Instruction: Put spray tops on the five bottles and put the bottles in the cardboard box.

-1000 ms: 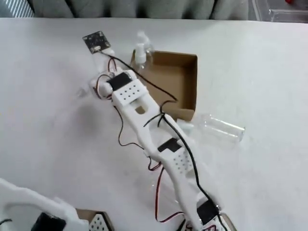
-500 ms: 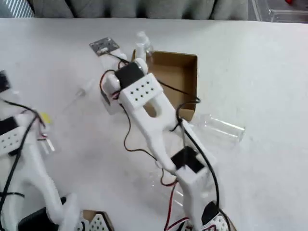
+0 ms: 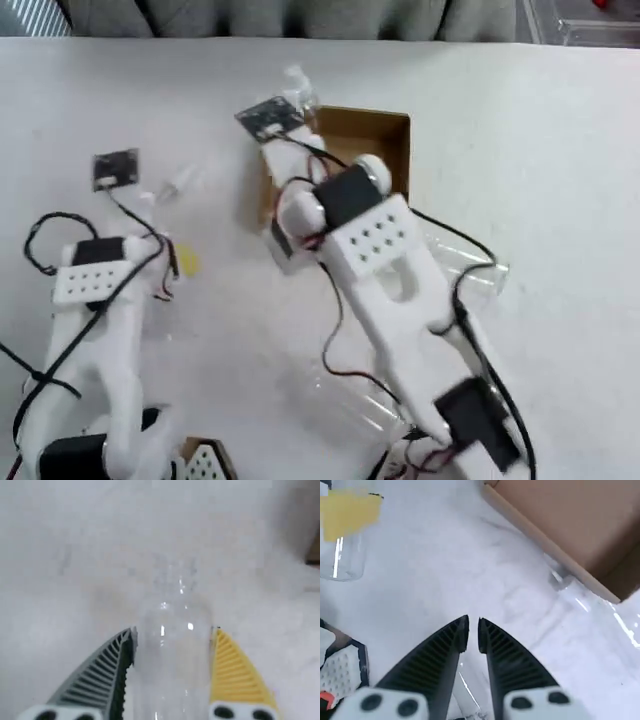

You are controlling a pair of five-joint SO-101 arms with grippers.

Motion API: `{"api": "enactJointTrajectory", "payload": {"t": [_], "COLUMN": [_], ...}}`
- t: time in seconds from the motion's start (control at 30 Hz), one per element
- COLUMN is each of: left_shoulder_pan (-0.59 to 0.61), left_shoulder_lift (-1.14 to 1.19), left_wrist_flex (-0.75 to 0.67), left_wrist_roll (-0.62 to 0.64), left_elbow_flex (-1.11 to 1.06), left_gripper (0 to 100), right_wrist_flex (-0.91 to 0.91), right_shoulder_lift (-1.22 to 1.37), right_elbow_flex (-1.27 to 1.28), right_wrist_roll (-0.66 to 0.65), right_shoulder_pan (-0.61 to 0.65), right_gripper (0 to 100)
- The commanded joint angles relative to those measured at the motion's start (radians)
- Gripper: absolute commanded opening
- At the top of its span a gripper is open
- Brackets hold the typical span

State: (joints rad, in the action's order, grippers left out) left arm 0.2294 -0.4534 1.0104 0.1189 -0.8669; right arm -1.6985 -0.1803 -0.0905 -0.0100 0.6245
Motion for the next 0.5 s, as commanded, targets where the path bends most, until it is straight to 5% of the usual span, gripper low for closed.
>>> {"api": "enactJointTrajectory", "payload": {"t": [0.0, 0.23, 0.47], "left_shoulder_pan": [-0.153, -0.317, -0.329], "left_shoulder_lift": [-0.008, -0.007, 0.001], "left_wrist_flex": [-0.005, -0.005, -0.005], "left_wrist_roll": [0.012, 0.006, 0.012], "left_elbow_flex": [-0.025, -0.051, -0.052], "left_gripper": [2, 4, 30], "right_wrist_flex": [-0.019, -0.016, 0.021], "right_shoulder_lift": [-0.185, -0.406, -0.564], "right_elbow_flex": [0.123, 0.382, 0.669], "right_wrist_roll": [-0.02, -0.147, -0.368], "right_shoulder_pan": [-0.082, -0.371, -0.725], "right_gripper": [1.6, 1.7, 1.7]}}
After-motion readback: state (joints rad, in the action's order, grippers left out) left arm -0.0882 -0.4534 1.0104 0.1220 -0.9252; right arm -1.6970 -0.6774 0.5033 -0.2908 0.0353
